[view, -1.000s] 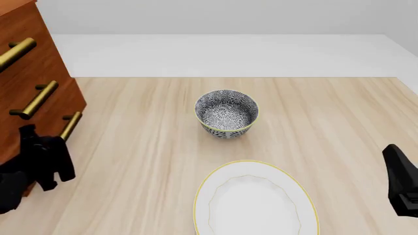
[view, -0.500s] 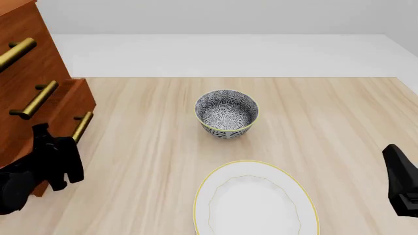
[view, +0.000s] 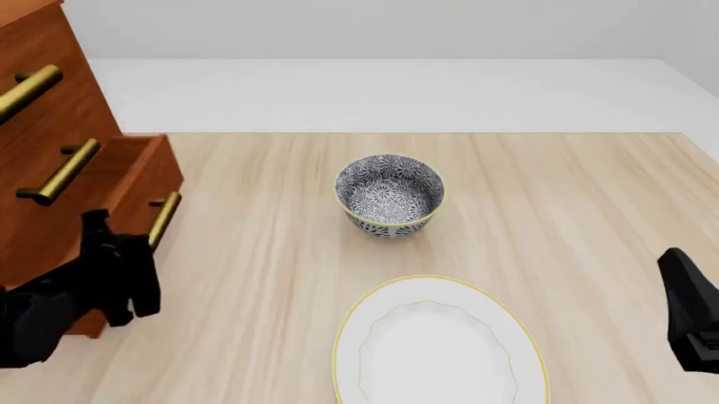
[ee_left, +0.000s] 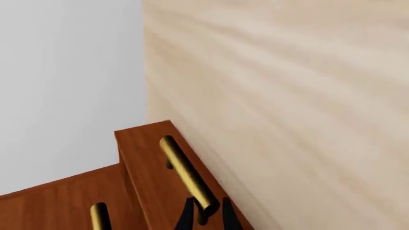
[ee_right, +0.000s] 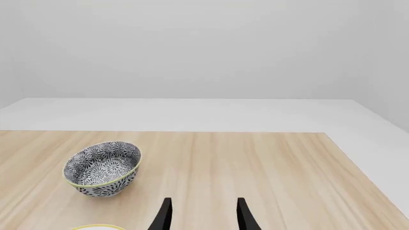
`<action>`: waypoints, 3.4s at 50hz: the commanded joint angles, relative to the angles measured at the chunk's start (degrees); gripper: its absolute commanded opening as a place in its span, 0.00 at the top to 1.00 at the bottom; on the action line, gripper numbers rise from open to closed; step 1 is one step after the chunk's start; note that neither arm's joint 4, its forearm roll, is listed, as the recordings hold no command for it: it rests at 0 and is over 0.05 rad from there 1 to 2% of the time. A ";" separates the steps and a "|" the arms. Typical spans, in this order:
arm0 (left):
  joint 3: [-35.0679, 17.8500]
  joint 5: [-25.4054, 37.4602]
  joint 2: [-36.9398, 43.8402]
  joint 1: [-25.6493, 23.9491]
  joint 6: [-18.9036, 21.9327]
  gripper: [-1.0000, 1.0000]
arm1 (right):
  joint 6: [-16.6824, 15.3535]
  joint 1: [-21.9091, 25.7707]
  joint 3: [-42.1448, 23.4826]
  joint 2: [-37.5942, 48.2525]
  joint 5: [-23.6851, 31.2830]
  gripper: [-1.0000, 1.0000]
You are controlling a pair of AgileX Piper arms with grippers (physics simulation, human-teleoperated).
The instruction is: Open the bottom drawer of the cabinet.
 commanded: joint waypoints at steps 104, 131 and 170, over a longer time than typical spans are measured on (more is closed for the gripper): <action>-2.70 7.15 -9.72 -11.01 -7.18 0.00 | 0.01 -0.01 0.00 0.00 0.00 0.00; -25.70 37.17 -22.54 -13.35 -38.82 0.00 | 0.01 0.01 0.00 -0.01 0.00 0.00; -35.69 52.04 -23.21 -4.16 -71.69 0.00 | 0.00 0.00 0.00 0.01 0.00 0.00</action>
